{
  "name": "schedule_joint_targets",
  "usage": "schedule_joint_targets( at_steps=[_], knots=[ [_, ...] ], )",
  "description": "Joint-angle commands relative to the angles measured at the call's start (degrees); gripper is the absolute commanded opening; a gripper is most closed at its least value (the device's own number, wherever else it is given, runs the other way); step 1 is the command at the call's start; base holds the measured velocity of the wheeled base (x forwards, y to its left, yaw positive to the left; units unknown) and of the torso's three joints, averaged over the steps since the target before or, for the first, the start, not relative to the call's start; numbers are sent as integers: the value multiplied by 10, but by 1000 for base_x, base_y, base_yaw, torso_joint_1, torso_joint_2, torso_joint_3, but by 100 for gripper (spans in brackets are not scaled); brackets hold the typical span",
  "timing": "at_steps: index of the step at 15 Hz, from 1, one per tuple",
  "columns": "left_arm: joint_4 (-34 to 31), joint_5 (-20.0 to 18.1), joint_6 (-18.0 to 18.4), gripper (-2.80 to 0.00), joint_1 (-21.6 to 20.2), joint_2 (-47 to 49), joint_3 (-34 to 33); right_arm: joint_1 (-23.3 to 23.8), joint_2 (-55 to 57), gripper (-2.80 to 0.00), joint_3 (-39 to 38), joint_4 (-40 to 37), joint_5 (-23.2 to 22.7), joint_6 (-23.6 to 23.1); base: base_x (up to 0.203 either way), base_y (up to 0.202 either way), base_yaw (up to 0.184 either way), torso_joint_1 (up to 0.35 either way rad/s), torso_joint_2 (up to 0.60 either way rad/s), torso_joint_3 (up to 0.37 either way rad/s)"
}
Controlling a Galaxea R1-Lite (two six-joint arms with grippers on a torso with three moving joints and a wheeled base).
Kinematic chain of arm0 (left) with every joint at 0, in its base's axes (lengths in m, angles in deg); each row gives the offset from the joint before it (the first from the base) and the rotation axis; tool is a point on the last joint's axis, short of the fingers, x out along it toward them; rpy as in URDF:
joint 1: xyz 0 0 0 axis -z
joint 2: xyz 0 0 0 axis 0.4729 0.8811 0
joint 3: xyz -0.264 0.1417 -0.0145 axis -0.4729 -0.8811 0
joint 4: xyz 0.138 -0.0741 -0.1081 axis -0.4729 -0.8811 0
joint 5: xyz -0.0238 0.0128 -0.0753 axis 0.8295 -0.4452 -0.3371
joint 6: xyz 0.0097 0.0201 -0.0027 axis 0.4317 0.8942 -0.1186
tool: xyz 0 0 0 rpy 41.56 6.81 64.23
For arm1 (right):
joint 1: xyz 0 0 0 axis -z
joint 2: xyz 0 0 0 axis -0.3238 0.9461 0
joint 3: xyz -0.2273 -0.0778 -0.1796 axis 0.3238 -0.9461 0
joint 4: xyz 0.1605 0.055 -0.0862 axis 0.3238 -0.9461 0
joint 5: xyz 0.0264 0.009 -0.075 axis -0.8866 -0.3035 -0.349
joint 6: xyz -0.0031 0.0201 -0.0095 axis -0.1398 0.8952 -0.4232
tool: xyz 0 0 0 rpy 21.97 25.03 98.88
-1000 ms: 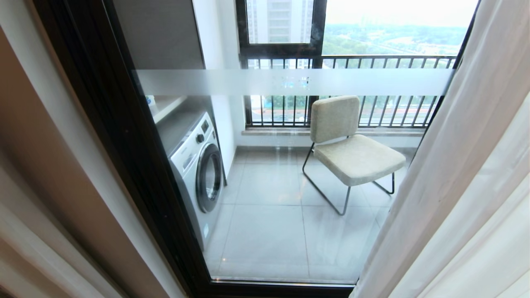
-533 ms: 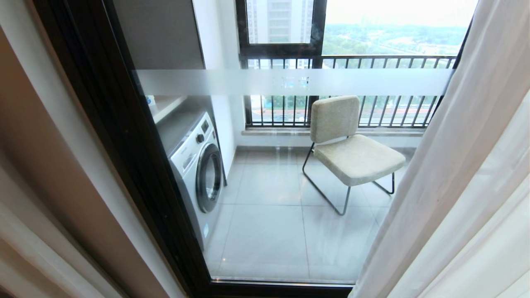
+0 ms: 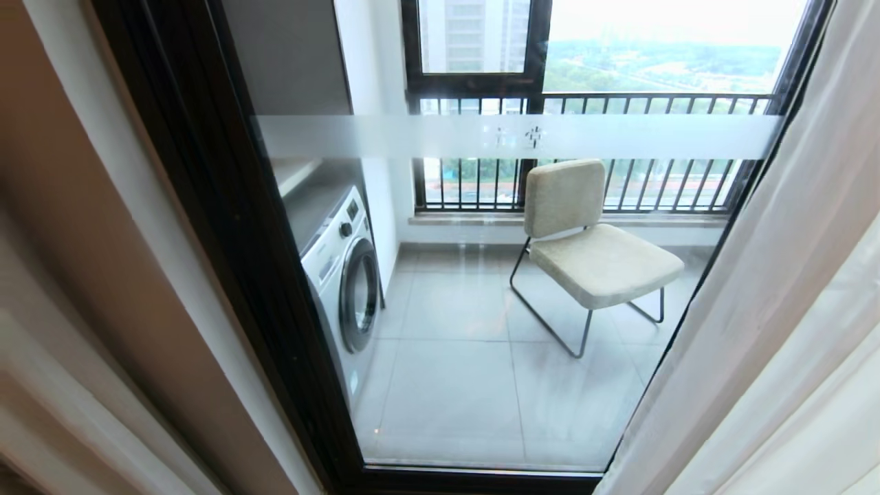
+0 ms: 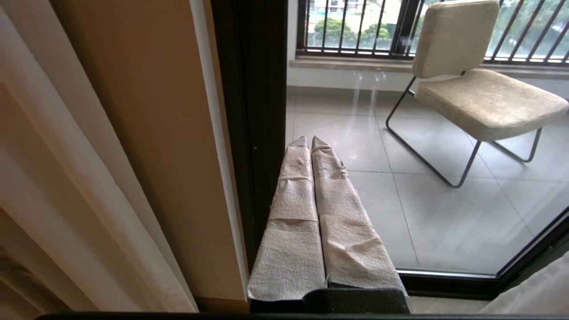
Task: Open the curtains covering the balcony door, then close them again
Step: Close the inner curtains on both sides
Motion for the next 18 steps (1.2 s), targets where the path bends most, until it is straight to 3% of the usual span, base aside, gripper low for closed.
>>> schedule_joint_targets(
  at_steps=[1, 10, 18],
  knots=[
    [0, 0, 0, -280, 0, 0, 0, 0, 0, -280, 0, 0, 0, -1, 0, 197, 2, -5, 2, -1],
    [0, -1, -1, -280, 0, 0, 0, 0, 0, -280, 0, 0, 0, -1, 0, 185, 0, 2, 2, 1],
    [0, 0, -1, -280, 0, 0, 0, 0, 0, -280, 0, 0, 0, -1, 0, 10, 1, 0, 0, 0]
  ],
)
